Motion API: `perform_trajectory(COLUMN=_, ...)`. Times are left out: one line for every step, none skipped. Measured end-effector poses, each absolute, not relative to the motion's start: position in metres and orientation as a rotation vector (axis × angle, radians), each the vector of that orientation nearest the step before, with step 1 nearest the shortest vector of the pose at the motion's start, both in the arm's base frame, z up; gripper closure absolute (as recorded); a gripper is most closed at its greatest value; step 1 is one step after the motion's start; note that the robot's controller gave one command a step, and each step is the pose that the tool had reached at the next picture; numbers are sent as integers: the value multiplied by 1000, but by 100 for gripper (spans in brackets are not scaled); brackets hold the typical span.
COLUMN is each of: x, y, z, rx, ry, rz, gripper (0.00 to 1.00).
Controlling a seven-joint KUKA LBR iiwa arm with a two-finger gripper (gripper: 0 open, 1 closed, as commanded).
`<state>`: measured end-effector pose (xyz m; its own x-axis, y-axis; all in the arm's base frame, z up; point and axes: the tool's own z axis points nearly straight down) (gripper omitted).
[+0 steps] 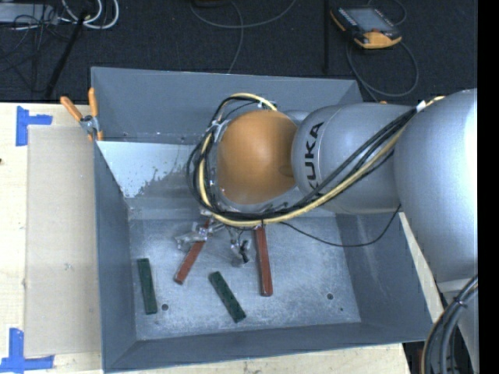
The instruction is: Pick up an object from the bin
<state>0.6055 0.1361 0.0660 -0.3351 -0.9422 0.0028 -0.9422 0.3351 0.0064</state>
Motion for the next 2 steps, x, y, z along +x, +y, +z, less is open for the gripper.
perform_trajectory(x=608, y=136, z=70, rx=1805, ry=-2572, rz=-4, gripper=100)
perform_trajectory(x=576, y=128, z=223, rx=1752, ry=-2618, rz=4, gripper=100)
